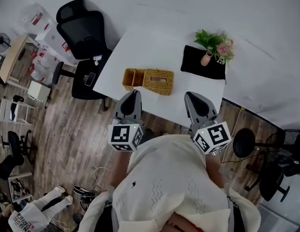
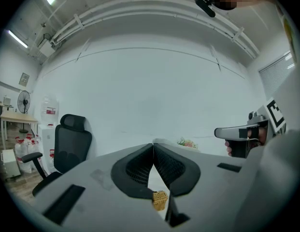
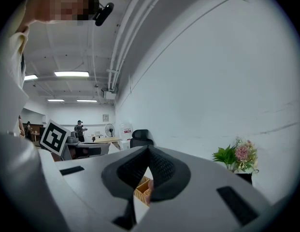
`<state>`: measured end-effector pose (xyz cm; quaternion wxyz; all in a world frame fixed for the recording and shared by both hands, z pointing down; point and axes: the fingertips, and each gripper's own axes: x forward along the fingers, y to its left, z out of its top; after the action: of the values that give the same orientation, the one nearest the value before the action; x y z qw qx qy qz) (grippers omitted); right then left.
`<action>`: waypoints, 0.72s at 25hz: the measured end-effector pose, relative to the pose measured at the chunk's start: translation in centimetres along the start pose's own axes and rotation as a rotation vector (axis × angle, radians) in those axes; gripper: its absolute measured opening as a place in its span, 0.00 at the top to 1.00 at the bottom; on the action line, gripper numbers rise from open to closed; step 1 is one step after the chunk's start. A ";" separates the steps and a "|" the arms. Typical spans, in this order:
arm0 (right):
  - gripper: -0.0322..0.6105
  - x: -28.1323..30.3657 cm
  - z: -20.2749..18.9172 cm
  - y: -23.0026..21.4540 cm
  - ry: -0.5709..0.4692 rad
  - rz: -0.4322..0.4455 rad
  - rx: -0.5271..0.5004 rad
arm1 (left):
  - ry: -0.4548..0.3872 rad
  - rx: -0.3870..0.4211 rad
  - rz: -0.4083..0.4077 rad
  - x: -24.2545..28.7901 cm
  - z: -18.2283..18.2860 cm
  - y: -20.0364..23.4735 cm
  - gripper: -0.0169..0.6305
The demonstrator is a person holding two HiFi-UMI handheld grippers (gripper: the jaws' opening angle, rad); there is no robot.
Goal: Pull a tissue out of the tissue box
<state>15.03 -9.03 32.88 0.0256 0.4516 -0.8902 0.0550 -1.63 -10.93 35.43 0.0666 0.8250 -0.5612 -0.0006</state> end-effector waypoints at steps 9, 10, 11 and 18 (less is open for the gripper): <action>0.95 0.6 0.0 0.2 -0.003 0.011 0.010 | 0.003 -0.013 0.002 0.0 -0.2 0.0 0.95; 0.95 0.7 0.0 0.3 -0.003 0.015 0.010 | 0.003 -0.013 0.004 -0.1 -0.3 0.1 0.95; 0.95 0.7 -0.1 0.3 -0.002 0.017 0.011 | 0.003 -0.013 0.006 -0.2 -0.3 0.1 0.95; 0.95 0.7 -0.7 0.5 0.018 0.030 0.009 | 0.012 -0.015 0.015 -0.5 -0.7 0.2 0.95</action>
<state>14.17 -9.21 33.62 0.0306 0.4379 -0.8963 0.0634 -1.98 -10.47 36.14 0.0762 0.8204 -0.5667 0.0008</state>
